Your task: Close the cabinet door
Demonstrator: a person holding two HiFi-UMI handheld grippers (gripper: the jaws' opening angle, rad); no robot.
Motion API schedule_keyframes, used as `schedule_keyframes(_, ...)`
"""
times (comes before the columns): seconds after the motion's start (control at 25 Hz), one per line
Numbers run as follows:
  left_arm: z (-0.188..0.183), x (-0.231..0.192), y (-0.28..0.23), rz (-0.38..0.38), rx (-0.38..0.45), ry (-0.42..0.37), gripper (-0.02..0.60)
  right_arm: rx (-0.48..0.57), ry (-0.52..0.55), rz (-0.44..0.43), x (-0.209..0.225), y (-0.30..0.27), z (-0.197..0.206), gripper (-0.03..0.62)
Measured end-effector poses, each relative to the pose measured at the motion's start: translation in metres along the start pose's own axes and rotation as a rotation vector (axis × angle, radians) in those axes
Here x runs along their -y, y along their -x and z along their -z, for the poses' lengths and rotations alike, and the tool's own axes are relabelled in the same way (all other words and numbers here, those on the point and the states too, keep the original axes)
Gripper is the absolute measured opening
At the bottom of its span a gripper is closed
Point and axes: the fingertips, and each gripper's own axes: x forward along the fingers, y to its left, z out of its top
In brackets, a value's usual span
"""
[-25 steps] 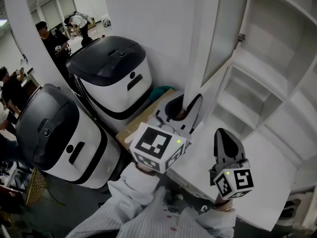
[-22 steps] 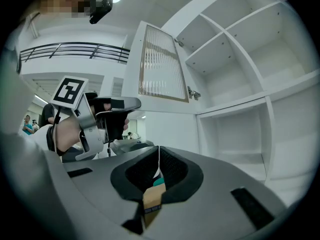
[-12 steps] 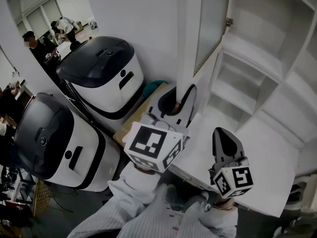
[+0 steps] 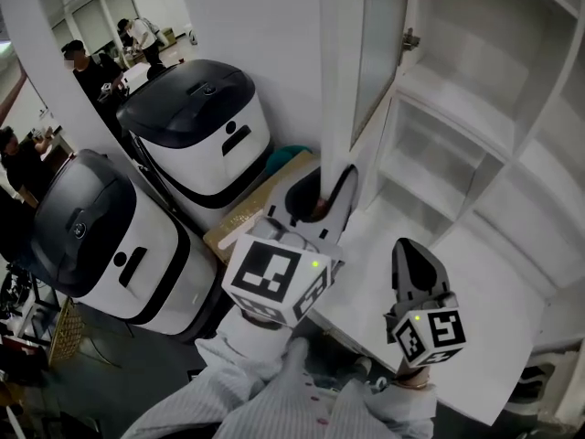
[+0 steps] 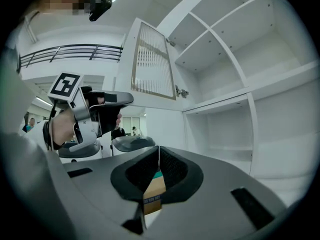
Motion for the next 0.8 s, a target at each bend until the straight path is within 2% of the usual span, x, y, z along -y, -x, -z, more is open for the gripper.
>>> schedule_keyframes(0.12,0.001,0.016,-0.004,-0.045,-0.014,-0.039,0.091,-0.002,0.003,-0.035,0.013,0.008,-0.002,0.014)
schedule_keyframes(0.32,0.003,0.033,-0.009,-0.114,-0.02,-0.02,0.094,-0.001,0.013,-0.08,0.04,0.026,-0.005,0.014)
schedule_keyframes(0.52,0.005,0.055,-0.016,-0.188,-0.027,-0.054,0.095,-0.009,0.036,-0.134,0.06,0.04,-0.004,0.014)
schedule_keyframes(0.8,0.008,0.09,-0.036,-0.213,-0.047,-0.066,0.131,-0.02,0.031,-0.166,0.091,0.059,-0.003,0.014)
